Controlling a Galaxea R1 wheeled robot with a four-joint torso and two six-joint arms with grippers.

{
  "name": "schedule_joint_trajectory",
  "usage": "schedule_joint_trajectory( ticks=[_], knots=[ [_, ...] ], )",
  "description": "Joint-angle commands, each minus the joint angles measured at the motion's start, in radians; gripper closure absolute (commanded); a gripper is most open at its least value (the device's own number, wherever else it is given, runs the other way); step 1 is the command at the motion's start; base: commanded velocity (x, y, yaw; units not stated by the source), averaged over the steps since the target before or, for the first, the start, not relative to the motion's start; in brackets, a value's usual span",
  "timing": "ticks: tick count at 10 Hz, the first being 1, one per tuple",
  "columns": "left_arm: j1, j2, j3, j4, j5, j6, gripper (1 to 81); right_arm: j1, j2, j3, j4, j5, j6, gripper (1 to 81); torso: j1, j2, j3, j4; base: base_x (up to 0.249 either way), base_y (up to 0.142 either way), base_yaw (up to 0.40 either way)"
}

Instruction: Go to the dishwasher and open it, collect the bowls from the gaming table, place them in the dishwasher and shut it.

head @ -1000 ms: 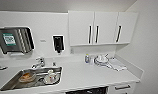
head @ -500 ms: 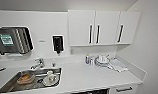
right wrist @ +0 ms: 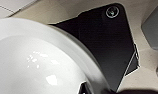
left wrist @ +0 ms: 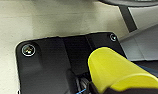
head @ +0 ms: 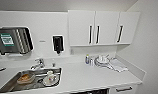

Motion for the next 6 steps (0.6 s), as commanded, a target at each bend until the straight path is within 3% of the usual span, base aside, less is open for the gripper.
schedule_joint_trajectory(
  ticks=[1,4,6],
  knots=[
    [-0.071,-0.054,0.004,0.002,-0.122,-0.007,81.1,0.020,-0.024,0.005,-0.010,-0.006,0.002,81.1,0.000,0.000,0.000,0.000,0.000,0.000,0.000],
    [-0.125,-0.084,0.028,0.020,-0.144,-0.042,81.1,-0.006,-0.028,0.006,-0.008,-0.003,0.002,81.1,0.000,0.000,0.000,0.000,0.000,0.000,0.000],
    [-0.167,-0.162,0.223,0.043,-0.131,-0.074,81.1,-0.009,-0.024,0.011,-0.006,-0.003,0.003,81.1,0.000,0.000,0.000,0.000,0.000,0.000,0.000]
  ],
)
